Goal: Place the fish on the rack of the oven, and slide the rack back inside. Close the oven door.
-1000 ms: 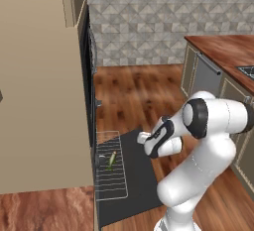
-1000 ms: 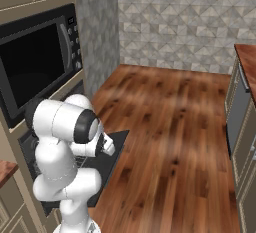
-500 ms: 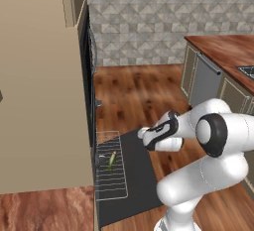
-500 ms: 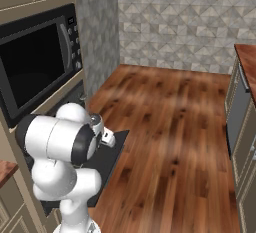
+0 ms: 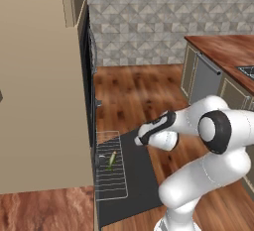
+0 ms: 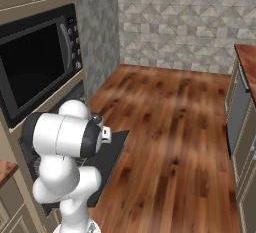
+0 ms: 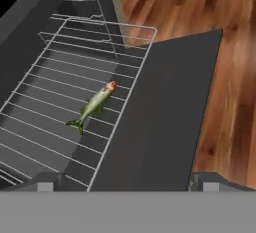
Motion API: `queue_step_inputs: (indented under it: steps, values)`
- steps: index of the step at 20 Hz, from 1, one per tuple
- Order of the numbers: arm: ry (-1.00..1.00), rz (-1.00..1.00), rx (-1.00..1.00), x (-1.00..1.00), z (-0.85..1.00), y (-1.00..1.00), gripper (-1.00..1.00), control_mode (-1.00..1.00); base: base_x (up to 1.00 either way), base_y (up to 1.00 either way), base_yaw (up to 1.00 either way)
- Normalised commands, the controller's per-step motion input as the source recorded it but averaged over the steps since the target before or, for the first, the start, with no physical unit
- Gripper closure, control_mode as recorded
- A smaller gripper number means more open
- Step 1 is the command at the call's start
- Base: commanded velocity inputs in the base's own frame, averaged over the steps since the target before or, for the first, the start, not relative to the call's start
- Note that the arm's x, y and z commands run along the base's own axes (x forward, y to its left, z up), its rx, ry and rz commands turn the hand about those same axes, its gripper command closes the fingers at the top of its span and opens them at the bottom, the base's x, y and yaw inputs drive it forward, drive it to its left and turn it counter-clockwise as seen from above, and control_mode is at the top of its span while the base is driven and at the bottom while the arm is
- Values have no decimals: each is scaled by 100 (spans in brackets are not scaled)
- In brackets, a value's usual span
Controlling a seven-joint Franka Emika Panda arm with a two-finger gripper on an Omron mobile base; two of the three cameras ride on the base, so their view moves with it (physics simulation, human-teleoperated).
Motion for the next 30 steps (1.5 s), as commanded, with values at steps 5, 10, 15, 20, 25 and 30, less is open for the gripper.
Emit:
queue_step_inputs:
  steps: [5, 10, 15, 20, 25, 30]
  values:
    - [-7, 46, -19, 0, -33, 0, -100, -100, 0, 0, 0]
    - [-11, 51, -16, 4, -34, 0, -100, -100, 0, 0, 0]
    - [-22, 54, -12, 0, -21, 0, -100, -100, 0, 0, 0]
    - [-31, 48, -7, 0, -33, 1, -100, -100, 0, 0, 0]
    - [-15, 30, -1, 0, -40, 8, -100, -100, 0, 0, 0]
    - [-9, 15, -1, 0, -39, 5, -100, -100, 0, 0, 0]
